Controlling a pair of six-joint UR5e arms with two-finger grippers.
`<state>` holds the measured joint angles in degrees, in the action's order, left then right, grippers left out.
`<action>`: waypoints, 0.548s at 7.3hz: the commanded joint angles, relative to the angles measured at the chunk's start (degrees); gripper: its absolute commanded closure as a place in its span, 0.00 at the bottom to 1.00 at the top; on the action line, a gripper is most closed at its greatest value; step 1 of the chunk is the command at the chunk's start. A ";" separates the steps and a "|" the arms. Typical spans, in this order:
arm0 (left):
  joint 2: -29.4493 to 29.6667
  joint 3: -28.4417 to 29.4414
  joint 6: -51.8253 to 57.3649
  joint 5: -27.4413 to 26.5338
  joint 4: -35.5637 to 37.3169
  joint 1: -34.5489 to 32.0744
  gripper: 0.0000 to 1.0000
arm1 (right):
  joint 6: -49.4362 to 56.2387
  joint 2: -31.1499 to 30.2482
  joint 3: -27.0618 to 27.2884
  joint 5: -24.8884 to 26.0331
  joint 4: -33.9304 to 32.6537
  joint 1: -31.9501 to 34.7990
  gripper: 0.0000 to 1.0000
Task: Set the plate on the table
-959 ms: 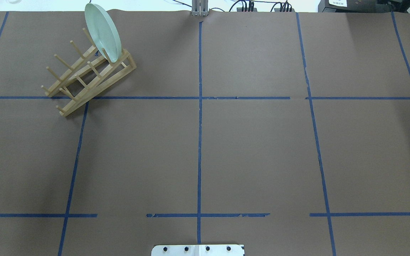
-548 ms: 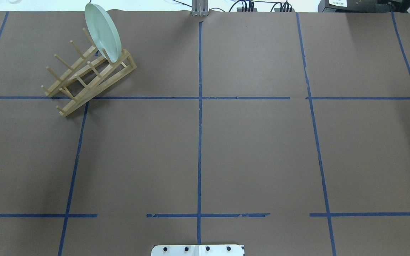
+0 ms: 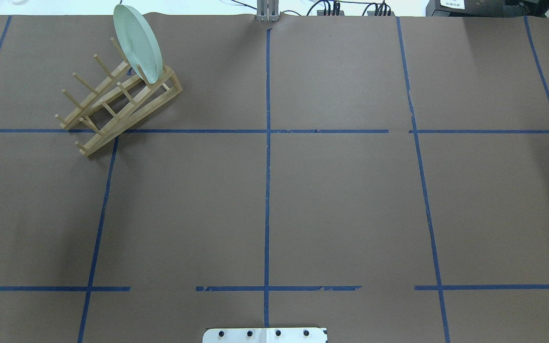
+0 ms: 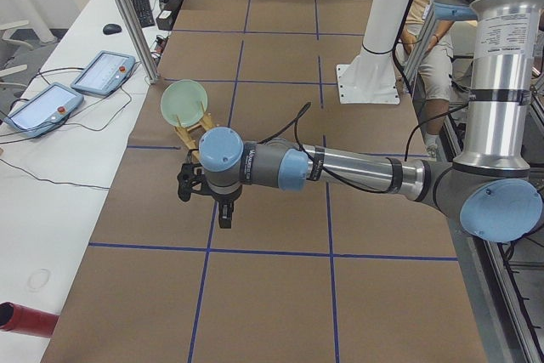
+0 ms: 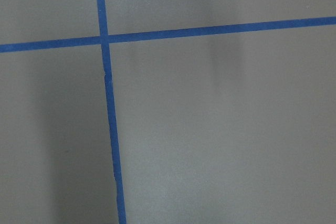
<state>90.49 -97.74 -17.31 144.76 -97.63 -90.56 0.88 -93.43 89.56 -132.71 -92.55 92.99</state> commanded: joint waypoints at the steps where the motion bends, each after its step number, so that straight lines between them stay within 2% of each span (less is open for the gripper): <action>1: 3.08 4.37 -29.84 1.67 -24.25 6.41 0.00 | 0.00 0.00 0.00 0.00 0.00 0.00 0.00; 3: 14.39 12.02 -56.04 1.06 -36.00 12.03 0.00 | 0.00 0.00 0.00 0.00 0.00 0.00 0.00; 4: 18.97 13.01 -65.04 -4.08 -37.44 16.25 0.00 | 0.00 0.00 0.00 0.00 0.00 0.00 0.00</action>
<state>103.30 -87.26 -68.95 144.75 -130.89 -79.22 0.88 -93.43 89.56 -132.72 -92.55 92.99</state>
